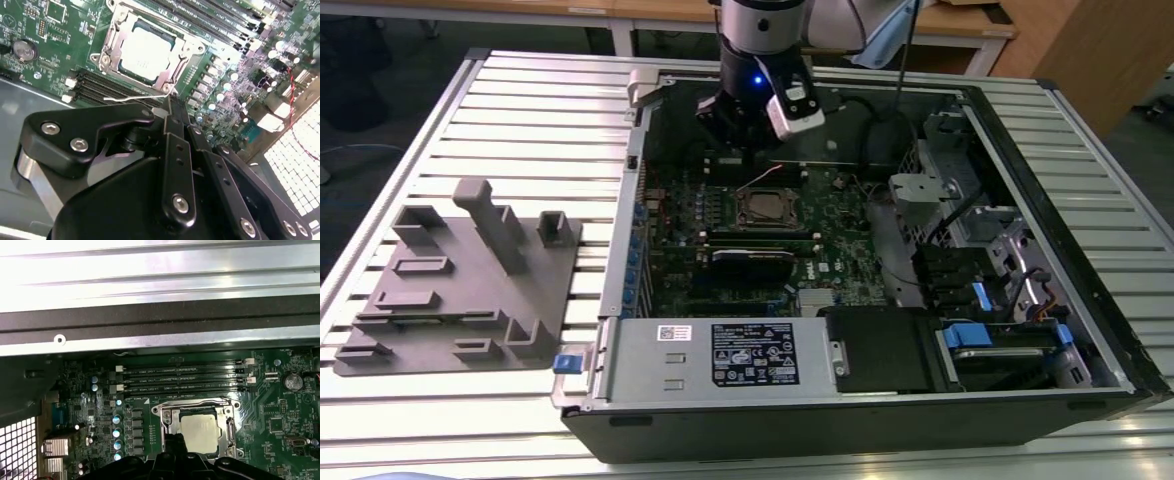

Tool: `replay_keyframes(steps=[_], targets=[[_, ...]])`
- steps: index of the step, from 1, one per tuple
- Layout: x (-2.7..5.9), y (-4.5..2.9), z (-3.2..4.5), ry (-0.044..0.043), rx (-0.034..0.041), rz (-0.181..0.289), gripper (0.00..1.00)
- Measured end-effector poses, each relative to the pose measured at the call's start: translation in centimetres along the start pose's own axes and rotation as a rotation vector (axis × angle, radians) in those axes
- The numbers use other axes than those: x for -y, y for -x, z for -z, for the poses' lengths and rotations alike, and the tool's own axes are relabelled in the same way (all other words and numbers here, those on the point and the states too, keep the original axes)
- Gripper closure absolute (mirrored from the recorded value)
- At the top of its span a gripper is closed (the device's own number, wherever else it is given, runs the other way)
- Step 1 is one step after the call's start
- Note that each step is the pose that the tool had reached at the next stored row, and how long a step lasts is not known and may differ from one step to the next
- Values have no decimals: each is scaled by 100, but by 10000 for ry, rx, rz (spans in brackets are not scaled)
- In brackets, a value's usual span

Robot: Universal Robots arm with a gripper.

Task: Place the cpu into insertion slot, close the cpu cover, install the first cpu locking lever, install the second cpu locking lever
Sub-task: 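Install the first cpu locking lever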

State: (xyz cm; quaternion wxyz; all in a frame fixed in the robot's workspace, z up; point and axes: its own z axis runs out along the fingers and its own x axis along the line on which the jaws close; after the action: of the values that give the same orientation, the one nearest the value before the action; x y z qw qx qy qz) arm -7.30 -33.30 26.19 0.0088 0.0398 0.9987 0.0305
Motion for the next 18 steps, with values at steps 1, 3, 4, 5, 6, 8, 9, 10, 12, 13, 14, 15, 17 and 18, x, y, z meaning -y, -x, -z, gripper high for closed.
replay_keyframes(steps=[1, 3, 4, 5, 6, 8, 9, 10, 12, 13, 14, 15, 17, 18], targets=[[1, 0, 1, 37, -3, 1, 89], [1, 0, 1, 402, -27, -8, 89], [2, 0, 1, 554, -37, -11, 89], [2, 0, 1, 635, -43, -12, 89], [2, 0, 1, 660, -45, -13, 89], [2, 0, 1, 687, -48, -13, 89], [2, 0, 0, 691, -48, -14, 89], [2, 0, 1, 716, -50, -14, 89], [2, 0, 1, 746, -52, -14, 89], [2, 0, 1, 750, -53, -14, 89], [2, 0, 1, 754, -53, -15, 89], [2, 0, 1, 758, -53, -14, 89], [2, 0, 1, 766, -54, -15, 89], [2, 0, 0, 771, -54, -15, 89]])
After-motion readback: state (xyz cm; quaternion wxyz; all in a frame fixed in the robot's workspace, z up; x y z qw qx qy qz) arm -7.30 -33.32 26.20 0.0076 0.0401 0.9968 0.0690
